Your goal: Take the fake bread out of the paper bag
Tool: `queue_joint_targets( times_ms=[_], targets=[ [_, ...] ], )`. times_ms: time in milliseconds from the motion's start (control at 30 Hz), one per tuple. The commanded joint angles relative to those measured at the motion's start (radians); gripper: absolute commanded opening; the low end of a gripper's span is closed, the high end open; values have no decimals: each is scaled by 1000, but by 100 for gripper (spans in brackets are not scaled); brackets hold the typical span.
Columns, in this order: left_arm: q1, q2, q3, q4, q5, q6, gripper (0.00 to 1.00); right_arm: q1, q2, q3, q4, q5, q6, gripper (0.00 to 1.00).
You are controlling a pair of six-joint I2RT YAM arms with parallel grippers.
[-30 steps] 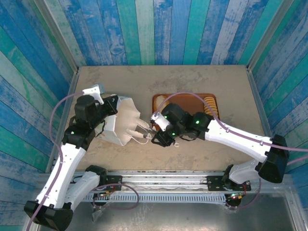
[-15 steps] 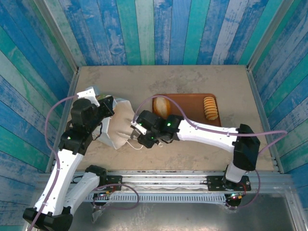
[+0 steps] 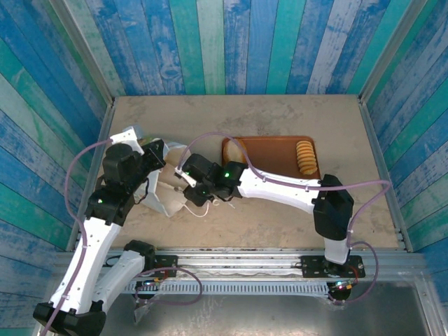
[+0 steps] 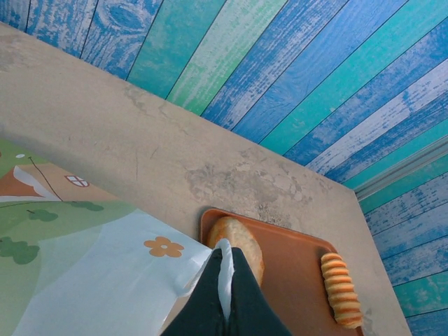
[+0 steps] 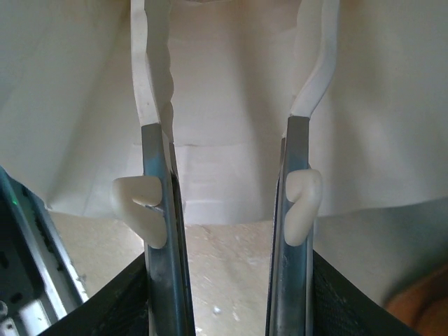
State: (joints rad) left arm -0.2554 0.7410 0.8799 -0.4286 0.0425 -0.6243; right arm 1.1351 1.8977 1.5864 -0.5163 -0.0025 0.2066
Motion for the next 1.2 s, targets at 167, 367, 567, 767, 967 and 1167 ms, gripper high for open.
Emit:
queue_joint_targets(
  times_ms=[167, 367, 567, 767, 967, 1167],
  targets=[
    [-1, 5, 11, 27, 7, -9, 0, -76, 12, -83, 216, -157, 288, 51],
    [-1, 16, 17, 43, 27, -8, 0, -72, 58, -57, 274, -171, 409, 52],
    [-1, 13, 22, 26, 35, 3, 0, -74, 83, -13, 276, -131, 423, 54],
    [-1, 21, 12, 38, 64, -2, 0, -78, 120, 32, 264, -131, 423, 55],
    [-1, 27, 12, 45, 76, -2, 0, -83, 163, 69, 251, -141, 425, 55],
    [-1, 23, 7, 48, 78, -6, 0, -85, 210, 103, 253, -179, 446, 57]
  ],
)
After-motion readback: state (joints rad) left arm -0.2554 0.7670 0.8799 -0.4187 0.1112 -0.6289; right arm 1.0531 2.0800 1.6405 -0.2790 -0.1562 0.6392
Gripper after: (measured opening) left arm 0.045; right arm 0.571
